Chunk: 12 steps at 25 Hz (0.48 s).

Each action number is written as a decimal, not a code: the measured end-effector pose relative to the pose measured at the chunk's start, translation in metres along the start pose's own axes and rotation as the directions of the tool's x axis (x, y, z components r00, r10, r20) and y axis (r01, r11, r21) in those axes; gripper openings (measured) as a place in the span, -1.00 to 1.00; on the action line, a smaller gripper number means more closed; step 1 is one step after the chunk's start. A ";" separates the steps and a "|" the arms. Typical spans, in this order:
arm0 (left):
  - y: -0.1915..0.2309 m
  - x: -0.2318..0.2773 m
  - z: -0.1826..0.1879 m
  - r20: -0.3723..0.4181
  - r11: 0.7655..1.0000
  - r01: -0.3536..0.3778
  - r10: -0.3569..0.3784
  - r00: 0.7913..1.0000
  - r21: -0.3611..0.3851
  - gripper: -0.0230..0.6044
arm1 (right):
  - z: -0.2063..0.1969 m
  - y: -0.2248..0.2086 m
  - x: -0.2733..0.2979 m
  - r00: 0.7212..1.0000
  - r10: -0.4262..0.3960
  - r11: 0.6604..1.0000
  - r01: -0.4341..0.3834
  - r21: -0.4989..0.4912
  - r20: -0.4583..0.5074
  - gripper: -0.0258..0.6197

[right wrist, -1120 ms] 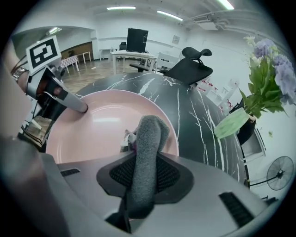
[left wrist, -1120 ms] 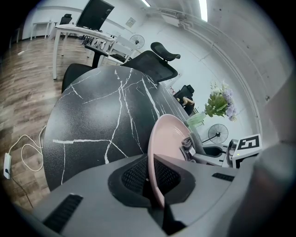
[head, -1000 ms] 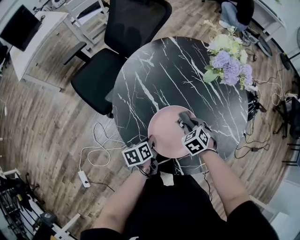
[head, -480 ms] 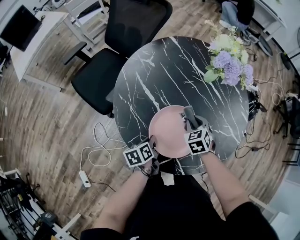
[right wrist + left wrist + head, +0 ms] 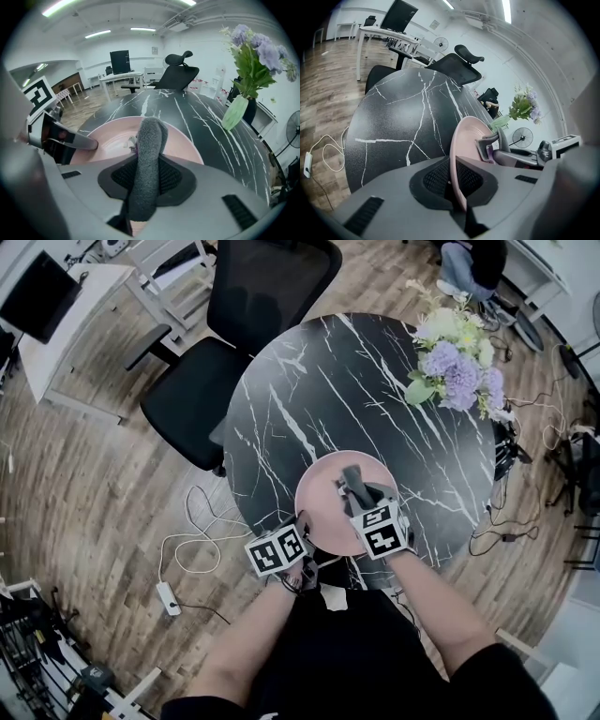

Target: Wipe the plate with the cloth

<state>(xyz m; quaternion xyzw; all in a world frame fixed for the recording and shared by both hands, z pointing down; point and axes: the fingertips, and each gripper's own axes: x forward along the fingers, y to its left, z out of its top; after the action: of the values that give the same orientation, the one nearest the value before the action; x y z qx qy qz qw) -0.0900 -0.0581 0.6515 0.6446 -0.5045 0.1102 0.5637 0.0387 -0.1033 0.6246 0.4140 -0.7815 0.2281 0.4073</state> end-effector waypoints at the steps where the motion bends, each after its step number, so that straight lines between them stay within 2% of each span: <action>1: 0.000 0.000 0.000 0.000 1.000 0.000 0.000 1.000 -0.001 -0.82 | -0.001 0.009 0.000 1.000 0.020 1.000 -0.020 -0.013 -0.005 -0.58; 6: 0.000 0.001 0.000 0.003 1.000 -0.004 0.004 1.000 -0.005 -0.82 | -0.011 0.049 0.000 0.993 0.109 0.992 -0.111 -0.063 -0.040 -0.58; 12: 0.001 0.001 0.000 0.008 1.000 -0.009 0.010 1.000 -0.009 -0.82 | -0.023 0.086 -0.003 0.973 0.220 0.974 -0.223 -0.031 -0.073 -0.58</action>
<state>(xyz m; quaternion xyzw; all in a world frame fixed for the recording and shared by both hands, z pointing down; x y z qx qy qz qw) -0.0903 -0.0585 0.6526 0.6400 -0.5103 0.1080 0.5642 -0.0218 -0.0379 0.6331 0.3083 -0.8125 0.2711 0.4139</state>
